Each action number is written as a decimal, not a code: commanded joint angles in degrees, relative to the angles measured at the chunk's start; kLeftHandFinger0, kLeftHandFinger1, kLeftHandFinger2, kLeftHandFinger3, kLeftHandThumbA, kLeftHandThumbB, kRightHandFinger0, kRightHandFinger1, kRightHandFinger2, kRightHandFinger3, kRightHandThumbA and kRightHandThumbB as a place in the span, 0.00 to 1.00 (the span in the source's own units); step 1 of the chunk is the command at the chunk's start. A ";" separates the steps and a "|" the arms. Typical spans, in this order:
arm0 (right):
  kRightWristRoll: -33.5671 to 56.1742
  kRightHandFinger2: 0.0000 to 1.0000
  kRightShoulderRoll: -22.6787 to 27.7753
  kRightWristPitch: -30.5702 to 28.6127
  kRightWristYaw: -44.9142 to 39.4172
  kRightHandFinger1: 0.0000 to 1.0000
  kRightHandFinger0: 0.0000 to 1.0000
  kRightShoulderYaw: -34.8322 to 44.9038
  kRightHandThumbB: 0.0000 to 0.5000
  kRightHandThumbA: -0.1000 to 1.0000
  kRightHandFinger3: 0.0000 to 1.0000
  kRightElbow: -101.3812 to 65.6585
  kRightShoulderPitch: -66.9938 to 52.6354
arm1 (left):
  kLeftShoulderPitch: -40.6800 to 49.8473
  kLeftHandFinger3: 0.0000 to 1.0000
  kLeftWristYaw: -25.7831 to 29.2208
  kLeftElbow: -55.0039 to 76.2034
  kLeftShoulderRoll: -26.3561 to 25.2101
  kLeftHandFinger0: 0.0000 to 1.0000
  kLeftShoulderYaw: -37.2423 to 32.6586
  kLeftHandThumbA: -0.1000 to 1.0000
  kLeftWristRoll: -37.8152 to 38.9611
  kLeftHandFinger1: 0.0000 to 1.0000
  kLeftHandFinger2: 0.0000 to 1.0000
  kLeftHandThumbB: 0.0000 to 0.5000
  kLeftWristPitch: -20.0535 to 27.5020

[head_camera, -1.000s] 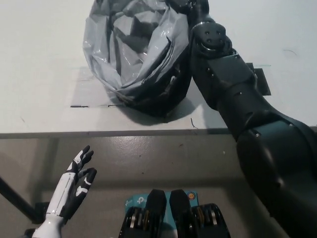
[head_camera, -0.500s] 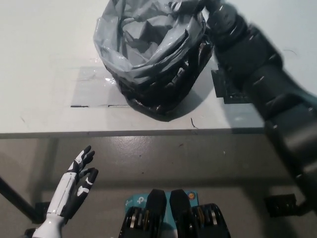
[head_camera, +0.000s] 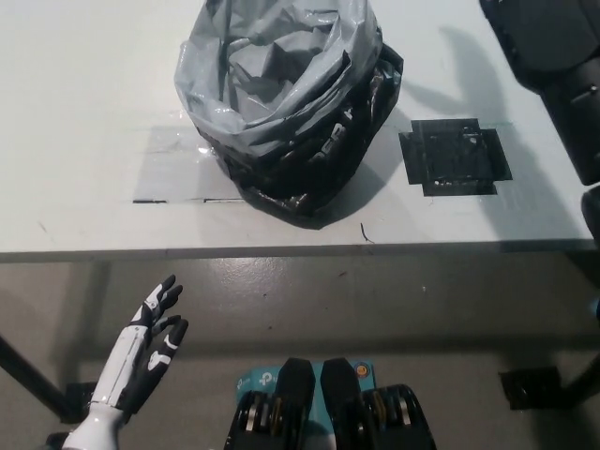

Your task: Use the right hand to pick up a rubix's cube and place it into a plastic bag and lift the bag

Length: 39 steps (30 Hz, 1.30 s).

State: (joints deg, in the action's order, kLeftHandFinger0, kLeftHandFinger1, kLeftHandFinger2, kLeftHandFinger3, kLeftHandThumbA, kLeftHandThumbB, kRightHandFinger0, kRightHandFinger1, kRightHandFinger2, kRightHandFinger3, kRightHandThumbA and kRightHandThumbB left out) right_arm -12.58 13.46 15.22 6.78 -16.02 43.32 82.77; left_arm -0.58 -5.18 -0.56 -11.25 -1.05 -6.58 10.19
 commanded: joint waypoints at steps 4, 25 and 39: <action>-7.37 1.00 7.57 6.48 -0.55 1.00 1.00 4.37 0.87 1.00 1.00 -34.54 -0.99 | -1.92 1.00 -0.29 1.24 -0.88 0.92 -0.25 0.90 -0.79 0.99 1.00 0.20 -0.08; -13.84 1.00 2.99 -17.81 10.65 1.00 1.00 20.95 0.17 1.00 1.00 -96.43 -63.86 | -10.89 1.00 0.47 -3.45 -1.87 0.99 1.49 1.00 0.71 1.00 1.00 0.25 2.79; -3.35 1.00 -7.68 -37.44 14.32 1.00 1.00 10.63 0.16 1.00 1.00 -58.16 -74.48 | -11.01 1.00 0.07 -4.13 -1.91 1.00 1.61 1.00 1.50 1.00 1.00 0.36 3.31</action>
State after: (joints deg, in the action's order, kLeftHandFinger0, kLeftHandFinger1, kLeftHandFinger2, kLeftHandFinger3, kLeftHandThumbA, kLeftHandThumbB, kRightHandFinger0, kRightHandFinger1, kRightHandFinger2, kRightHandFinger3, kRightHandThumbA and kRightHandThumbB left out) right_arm -17.65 11.62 9.45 9.65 -7.87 -19.08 11.63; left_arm -7.57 -5.16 -5.13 -11.25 -0.90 -6.44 10.09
